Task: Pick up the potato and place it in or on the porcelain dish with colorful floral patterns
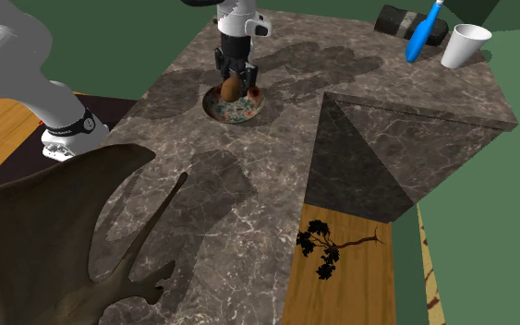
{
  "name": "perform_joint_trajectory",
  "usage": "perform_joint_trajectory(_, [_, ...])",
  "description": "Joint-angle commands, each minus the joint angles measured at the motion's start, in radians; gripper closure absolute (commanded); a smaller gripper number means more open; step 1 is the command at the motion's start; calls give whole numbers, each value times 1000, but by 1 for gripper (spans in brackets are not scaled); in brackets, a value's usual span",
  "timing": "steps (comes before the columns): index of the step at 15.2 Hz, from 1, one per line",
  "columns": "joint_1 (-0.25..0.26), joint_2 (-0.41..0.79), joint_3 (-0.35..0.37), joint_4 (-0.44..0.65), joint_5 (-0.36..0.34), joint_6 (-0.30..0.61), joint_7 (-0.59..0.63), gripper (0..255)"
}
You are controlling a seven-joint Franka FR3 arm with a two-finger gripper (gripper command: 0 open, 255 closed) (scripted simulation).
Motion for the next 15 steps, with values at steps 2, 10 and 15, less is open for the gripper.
perform_joint_trajectory(2, [-1,10,0,-5,0,16,0,255])
perform_joint_trajectory(10, [-1,10,0,-5,0,16,0,0])
perform_joint_trajectory(15, [0,-4,0,14,0,-17,-1,0])
